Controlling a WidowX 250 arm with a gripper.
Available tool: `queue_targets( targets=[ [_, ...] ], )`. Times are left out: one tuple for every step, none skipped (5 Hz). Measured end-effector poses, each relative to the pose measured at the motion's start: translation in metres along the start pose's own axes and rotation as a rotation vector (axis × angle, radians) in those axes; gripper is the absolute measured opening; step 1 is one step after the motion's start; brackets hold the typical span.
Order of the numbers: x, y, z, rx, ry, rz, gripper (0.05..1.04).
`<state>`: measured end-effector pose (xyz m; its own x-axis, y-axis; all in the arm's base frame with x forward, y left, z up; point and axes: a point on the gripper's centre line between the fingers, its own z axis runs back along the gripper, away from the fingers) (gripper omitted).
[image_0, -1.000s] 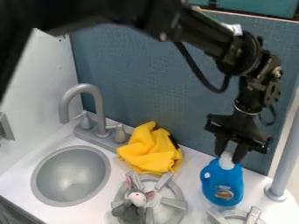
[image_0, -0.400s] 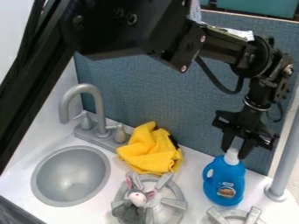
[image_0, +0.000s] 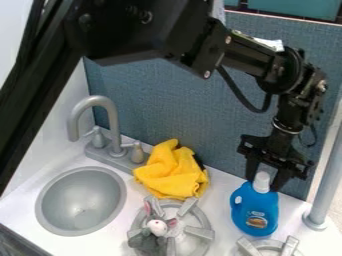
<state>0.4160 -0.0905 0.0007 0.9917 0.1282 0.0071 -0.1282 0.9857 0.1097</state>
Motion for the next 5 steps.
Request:
queue_targets(
  targets=[
    [0.007,0.016,0.007,-0.076,0.008,0.058,0.999],
    [0.008,0.032,0.028,-0.124,-0.014,0.094,1.003],
    [-0.018,0.042,0.025,-0.13,0.04,0.105,1.001],
    [-0.046,0.063,0.035,-0.124,0.068,0.123,1.001],
    [-0.083,0.091,0.04,-0.024,0.07,0.107,1.001]
  ],
)
